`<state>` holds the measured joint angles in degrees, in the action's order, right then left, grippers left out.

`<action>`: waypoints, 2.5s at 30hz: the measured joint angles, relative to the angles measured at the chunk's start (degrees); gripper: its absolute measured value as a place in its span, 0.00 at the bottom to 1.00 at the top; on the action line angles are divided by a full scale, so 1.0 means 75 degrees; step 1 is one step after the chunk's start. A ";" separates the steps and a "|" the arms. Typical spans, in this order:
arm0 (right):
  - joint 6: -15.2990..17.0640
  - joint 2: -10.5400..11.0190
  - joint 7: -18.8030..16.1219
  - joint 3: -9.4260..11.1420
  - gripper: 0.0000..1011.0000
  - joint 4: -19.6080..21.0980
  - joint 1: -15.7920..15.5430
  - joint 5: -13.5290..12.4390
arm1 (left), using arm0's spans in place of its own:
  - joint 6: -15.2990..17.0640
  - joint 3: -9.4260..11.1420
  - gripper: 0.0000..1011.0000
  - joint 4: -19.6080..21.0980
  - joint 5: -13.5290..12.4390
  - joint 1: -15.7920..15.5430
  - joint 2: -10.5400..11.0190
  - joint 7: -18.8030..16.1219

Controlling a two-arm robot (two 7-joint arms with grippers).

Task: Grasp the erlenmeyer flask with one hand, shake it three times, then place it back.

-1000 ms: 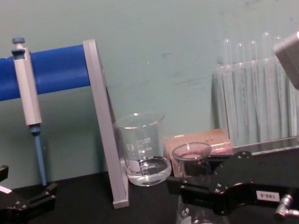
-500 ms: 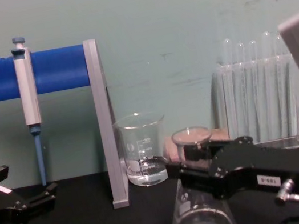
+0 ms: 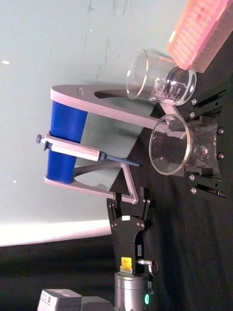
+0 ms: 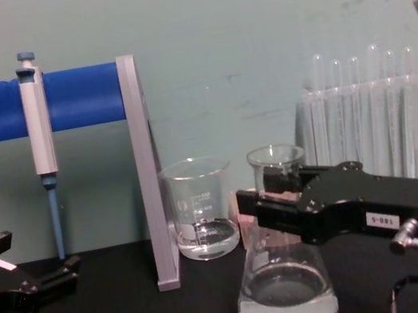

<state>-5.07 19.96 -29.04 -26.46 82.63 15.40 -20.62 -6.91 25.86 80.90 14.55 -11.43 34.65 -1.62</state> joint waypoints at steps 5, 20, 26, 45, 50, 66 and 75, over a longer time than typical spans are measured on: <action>0.0033 0.0019 0.0033 0.0029 0.45 0.0095 -0.0016 -0.0023 | 0.0000 0.0000 0.99 0.0000 0.0000 0.0000 0.0000 0.0000; 0.0065 0.0092 0.0078 0.0050 0.45 0.0266 -0.0085 -0.0020 | 0.0000 0.0000 0.99 0.0000 -0.0001 0.0000 0.0000 0.0000; 0.0043 0.0148 -0.0047 0.0031 0.45 0.0335 -0.0127 -0.0081 | 0.0000 0.0000 0.99 0.0000 0.0000 0.0000 0.0000 0.0000; -0.0185 0.0509 -0.0791 -0.0341 0.45 0.0688 -0.0240 -0.0411 | 0.0000 0.0000 0.99 0.0000 0.0000 0.0000 0.0000 0.0000; -0.0203 0.0556 -0.0832 -0.0429 0.45 0.0736 -0.0251 -0.0439 | 0.0000 0.0000 0.99 0.0000 0.0000 0.0000 0.0000 0.0000; -0.0400 0.0407 -0.0077 -0.0229 0.45 0.0781 -0.0456 -0.0212 | 0.0000 0.0000 0.99 0.0000 0.0000 0.0000 0.0000 0.0000; -0.0432 0.0185 0.0655 0.0138 0.45 0.0804 -0.0636 0.0191 | 0.0000 0.0000 0.99 0.0000 0.0000 0.0000 0.0000 0.0000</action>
<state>-8.31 21.34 -24.13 -25.43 88.66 10.63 -19.19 -6.91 25.86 80.90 14.55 -11.43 34.65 -1.62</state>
